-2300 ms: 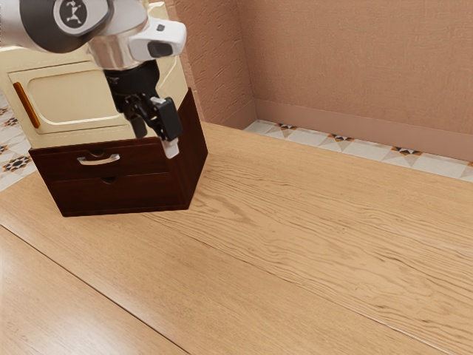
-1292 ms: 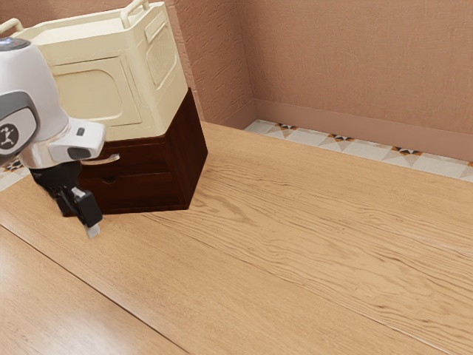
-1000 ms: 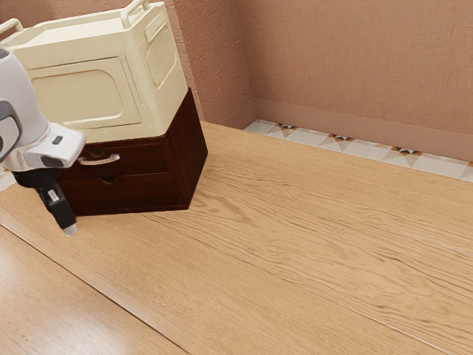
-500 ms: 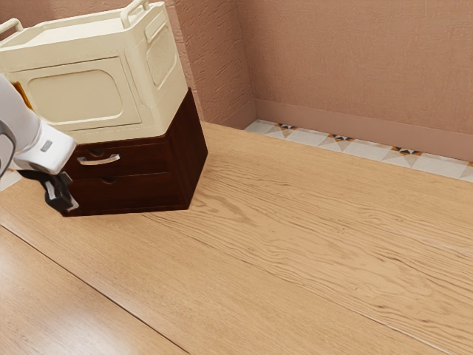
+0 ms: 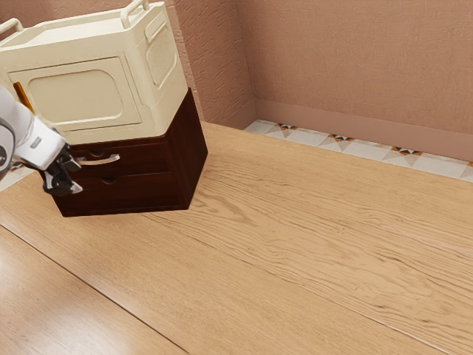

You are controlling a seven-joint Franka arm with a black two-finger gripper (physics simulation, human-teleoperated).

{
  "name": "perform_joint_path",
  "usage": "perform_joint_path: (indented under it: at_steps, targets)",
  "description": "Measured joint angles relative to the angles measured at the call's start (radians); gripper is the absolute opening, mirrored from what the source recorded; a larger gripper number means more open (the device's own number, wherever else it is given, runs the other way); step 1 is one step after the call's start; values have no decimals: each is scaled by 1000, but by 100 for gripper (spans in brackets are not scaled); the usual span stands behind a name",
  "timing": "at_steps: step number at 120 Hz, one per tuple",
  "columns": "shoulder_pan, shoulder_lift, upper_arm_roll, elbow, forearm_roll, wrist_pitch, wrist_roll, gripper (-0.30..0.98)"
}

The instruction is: Pull the drawer handle with one arm to open the drawer

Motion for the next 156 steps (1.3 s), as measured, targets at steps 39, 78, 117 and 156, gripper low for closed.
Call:
perform_joint_path:
  at_steps: [39, 78, 117, 156]
  targets:
    - [6, 76, 6, 73, 42, 13, 119, 31]
    - [8, 155, 20, 152, 0, 15, 189, 31]
    - [8, 220, 21, 199, -33, 16, 231, 30]
    - [14, 273, 25, 238, -47, 17, 257, 29]
